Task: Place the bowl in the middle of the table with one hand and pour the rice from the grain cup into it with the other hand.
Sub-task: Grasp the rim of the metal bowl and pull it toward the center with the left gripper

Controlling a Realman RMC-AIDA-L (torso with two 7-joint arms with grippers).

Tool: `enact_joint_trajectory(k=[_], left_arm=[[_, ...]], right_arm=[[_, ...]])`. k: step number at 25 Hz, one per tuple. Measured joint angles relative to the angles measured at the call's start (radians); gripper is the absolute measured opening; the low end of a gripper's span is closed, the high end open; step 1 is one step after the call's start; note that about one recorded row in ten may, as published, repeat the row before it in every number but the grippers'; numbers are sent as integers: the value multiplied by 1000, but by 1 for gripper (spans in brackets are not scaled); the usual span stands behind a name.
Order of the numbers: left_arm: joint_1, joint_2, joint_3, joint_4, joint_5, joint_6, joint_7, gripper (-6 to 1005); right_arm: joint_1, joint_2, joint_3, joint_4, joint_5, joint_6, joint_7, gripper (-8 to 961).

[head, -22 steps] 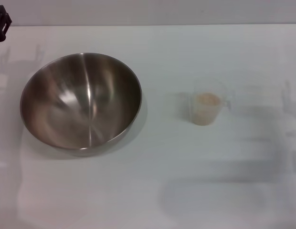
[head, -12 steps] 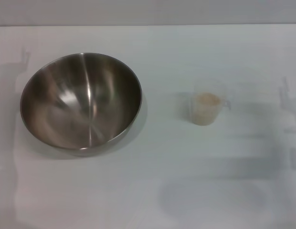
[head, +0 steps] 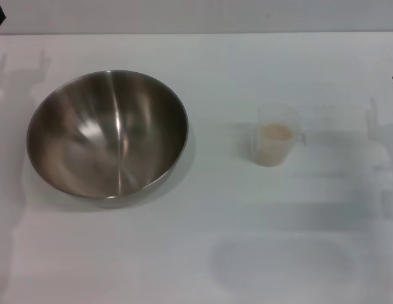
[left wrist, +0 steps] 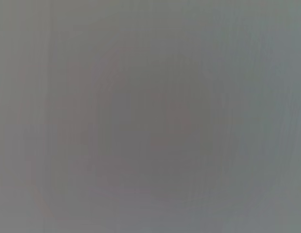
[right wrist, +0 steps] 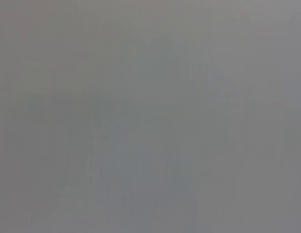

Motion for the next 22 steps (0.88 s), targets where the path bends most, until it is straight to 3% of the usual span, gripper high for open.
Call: enact_joint_trajectory(k=[2,4,5,8,9,10,11,12,13,15,20,22], left_arm=[[13,5,-8,-50,0,-44,2,843],[70,20,-62,-296,1,-334,11,843],[70,20,-62,-296,1,-334,11,843],[97,21,-130,-504,0,-647,49,843],[97,21,-130,-504,0,-647,49,843],[104,5,-185,-609,-4,-833,105,843],[104,5,-185,-609,-4,-833,105,843],[104,-22,-242,-685,-7,-989,169,843],[104,-22,-242,-685,-7,-989,169,843],[95,-51,-307,-759,-10,-1151,232,843],[88,-59,-339,-876,-51,-1416,271,842],[90,-59,-337,-892,-56,-1447,271,842]], right_arm=[[2,1,0,-1,0,1,0,548],[8,1,0,-3,1,1,0,548],[8,1,0,-3,1,1,0,548],[12,1,0,-5,1,1,0,547],[12,1,0,-5,1,1,0,546],[17,1,0,-7,1,1,0,546],[17,1,0,-7,1,1,0,546],[21,1,0,-8,1,1,0,546],[21,1,0,-8,1,1,0,547],[25,1,0,-9,-2,1,-2,547],[31,0,-4,-9,-5,-4,-10,547],[35,0,-6,-9,-6,-3,-10,545]])
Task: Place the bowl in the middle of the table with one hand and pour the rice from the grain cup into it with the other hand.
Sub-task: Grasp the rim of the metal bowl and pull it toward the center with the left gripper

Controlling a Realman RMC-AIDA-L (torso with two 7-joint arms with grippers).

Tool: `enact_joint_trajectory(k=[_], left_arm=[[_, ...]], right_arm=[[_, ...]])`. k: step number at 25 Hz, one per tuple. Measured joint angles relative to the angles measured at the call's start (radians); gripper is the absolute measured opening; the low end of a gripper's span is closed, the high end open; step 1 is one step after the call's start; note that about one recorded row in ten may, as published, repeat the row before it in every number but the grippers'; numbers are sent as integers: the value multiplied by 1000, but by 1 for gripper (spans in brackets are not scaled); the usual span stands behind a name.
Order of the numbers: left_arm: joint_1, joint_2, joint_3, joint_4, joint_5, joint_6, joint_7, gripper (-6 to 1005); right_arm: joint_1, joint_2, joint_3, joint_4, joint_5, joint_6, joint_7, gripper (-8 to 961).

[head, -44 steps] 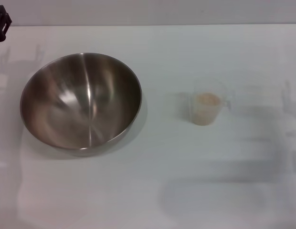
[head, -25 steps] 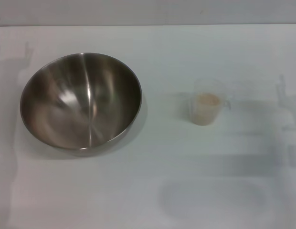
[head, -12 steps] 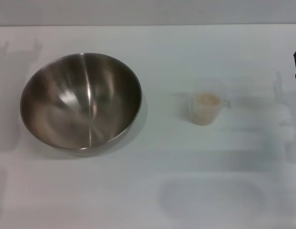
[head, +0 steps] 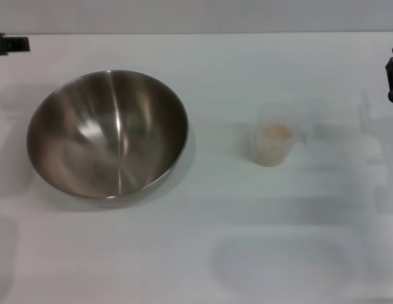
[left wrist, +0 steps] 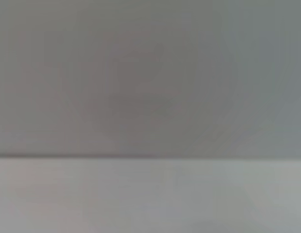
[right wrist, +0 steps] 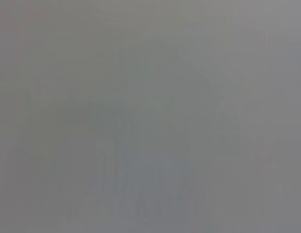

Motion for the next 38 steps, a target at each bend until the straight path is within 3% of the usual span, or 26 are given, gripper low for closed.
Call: enact_joint_trajectory(k=[3,13,24,30,38], left_arm=[[-5,-2,6,-59,-7,-147,10,842],[-9,-3,29,-104,3,-307,11,842],[-12,-5,32,-68,-2,-309,12,841],[-33,-5,40,23,0,-282,12,841],[-38,-4,40,62,4,-253,18,841]], right_arm=[[3,0,0,0,0,-1,0,544],[3,0,-3,-12,-1,-8,0,544],[10,-1,-4,-20,-1,-8,0,543],[13,-1,-4,-25,0,-8,0,543],[14,0,-4,-26,0,-8,0,543]])
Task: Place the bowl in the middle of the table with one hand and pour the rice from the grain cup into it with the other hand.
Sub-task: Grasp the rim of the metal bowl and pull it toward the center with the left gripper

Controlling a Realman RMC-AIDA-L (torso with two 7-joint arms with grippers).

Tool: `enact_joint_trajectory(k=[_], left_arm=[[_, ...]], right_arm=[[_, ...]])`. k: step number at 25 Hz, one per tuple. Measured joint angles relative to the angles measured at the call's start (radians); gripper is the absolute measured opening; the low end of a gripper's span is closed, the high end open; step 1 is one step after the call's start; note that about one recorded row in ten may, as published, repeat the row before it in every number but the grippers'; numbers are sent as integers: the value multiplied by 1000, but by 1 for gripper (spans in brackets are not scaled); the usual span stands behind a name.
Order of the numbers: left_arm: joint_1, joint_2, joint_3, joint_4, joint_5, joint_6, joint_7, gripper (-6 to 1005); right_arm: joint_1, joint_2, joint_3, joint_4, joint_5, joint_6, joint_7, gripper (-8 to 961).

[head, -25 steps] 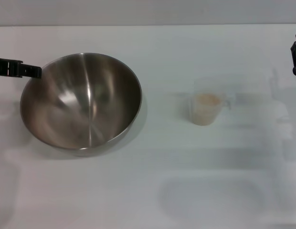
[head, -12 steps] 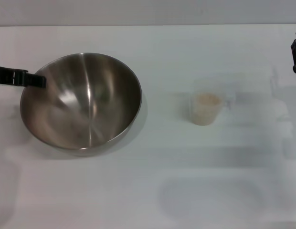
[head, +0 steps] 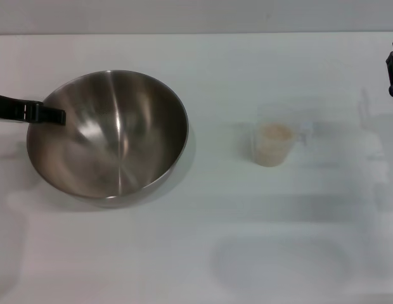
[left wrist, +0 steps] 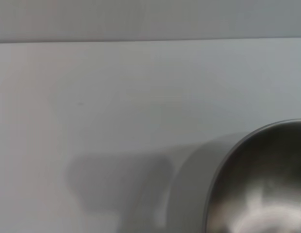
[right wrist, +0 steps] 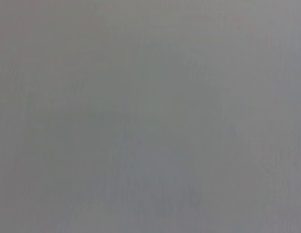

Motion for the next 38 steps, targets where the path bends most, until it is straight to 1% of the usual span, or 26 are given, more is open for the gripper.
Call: enact_joint_trajectory(k=[6,10,19,24,25,26,28,35,37,38], left_arm=[[-7,1,0,27,1,2,6,841],[-16,0,0,67,2,8,6,840],[-19,-1,1,80,5,25,8,840],[-30,3,-1,91,29,20,6,736],[-39,1,11,91,70,10,4,715],[-39,1,11,91,70,10,4,695],[-57,-3,23,95,112,-1,-3,653],[-65,-4,25,89,112,20,-15,423],[-70,-3,27,98,113,15,-13,212],[-74,-3,28,103,113,13,-13,180]], right_arm=[[2,0,0,0,0,-8,0,544],[3,0,0,0,0,-13,0,544],[3,-1,-1,0,-2,-36,0,543],[3,-1,-2,-7,-3,-52,0,543],[1,-1,-2,-11,-3,-61,0,543],[1,-1,-2,-11,-3,-61,0,543],[-2,-1,-2,-12,-3,-72,0,543],[-6,0,-2,-14,-3,-82,0,544],[-7,0,-2,-14,-3,-82,0,543],[-7,0,-2,-14,-3,-83,0,543]])
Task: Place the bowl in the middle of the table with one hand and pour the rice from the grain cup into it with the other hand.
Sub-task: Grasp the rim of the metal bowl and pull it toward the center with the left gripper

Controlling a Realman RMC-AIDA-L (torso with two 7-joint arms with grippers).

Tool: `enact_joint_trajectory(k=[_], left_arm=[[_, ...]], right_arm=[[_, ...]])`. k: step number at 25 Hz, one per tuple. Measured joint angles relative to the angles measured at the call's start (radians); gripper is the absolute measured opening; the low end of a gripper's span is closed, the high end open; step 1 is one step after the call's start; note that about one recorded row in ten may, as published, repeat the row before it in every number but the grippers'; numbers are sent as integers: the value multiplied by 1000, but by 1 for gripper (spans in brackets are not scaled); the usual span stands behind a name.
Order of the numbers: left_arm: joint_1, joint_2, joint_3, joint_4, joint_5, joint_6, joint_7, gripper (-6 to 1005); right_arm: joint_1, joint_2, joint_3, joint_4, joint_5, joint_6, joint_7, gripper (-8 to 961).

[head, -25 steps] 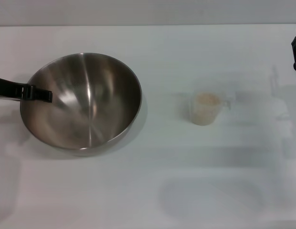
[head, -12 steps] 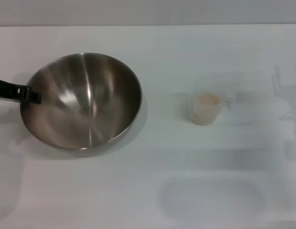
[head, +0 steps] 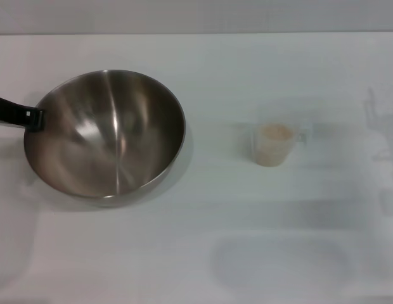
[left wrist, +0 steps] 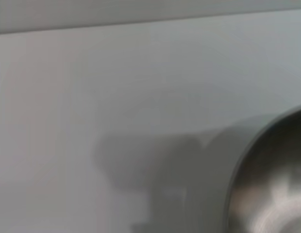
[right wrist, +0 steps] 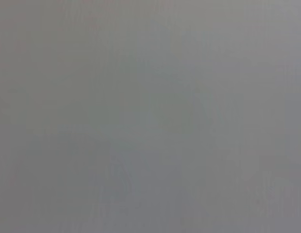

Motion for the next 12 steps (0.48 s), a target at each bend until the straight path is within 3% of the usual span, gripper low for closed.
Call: enact_joint_trajectory(k=[4,12], left_arm=[[-31,0,-7,55,-5,-1,-3,52],[-42,-1,1,71,-8,-17,-5,55]], right_arm=[[-1,0,0,-1,0,-2,0,543],[1,0,0,-1,0,-5,0,544]])
